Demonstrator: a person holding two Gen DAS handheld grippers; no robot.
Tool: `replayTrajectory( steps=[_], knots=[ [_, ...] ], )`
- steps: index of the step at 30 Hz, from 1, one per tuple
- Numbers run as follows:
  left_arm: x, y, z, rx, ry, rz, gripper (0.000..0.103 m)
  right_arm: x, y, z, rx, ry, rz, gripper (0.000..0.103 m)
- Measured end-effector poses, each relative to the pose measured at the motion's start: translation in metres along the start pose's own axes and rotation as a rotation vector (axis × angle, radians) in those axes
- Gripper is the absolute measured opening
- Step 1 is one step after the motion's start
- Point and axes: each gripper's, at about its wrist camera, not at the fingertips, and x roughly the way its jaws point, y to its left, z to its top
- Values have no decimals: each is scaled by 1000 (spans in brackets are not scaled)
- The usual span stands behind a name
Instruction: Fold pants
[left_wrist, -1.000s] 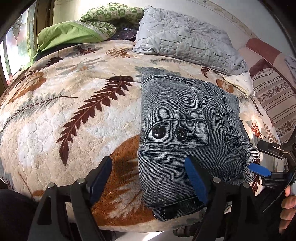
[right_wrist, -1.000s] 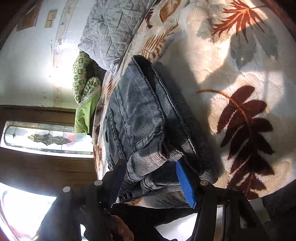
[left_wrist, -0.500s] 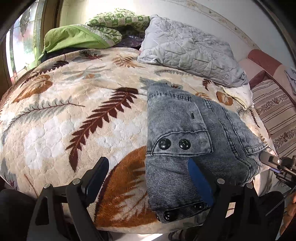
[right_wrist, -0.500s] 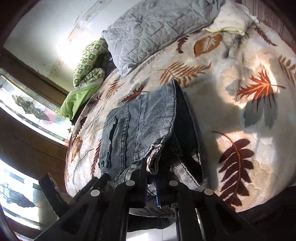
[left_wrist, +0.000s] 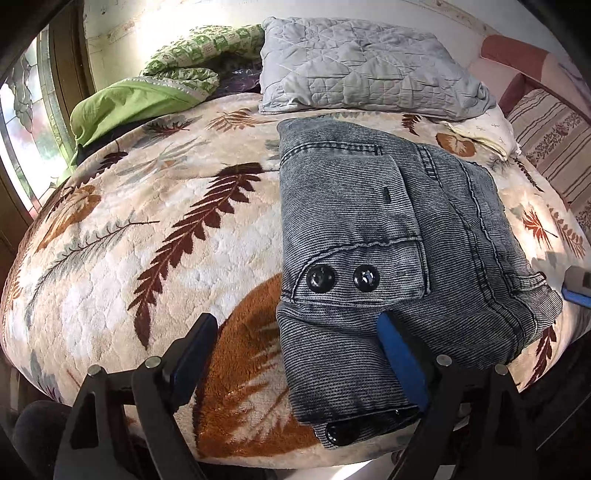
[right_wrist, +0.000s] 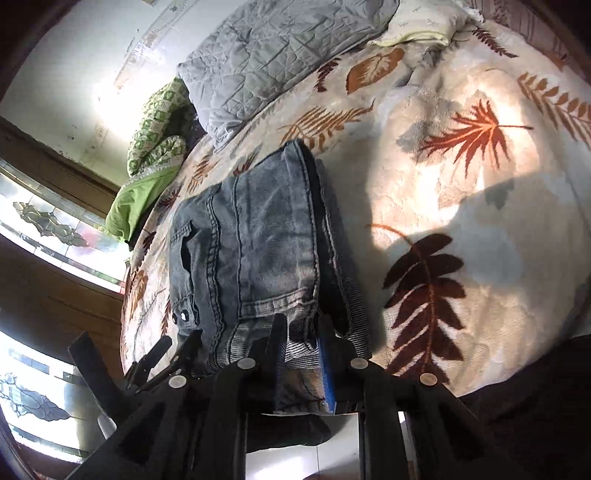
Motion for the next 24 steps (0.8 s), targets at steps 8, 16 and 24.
replayTrajectory(
  steps=[8, 16, 24],
  knots=[
    [0, 1, 2, -13, 9, -19, 89, 18, 57, 23, -65, 97, 273, 63],
    [-7, 15, 14, -80, 27, -116, 88, 60, 29, 14, -29, 211, 119, 47],
    [6, 10, 5, -55, 42, -95, 90, 52, 99, 71, -216, 128, 173, 66]
  ],
)
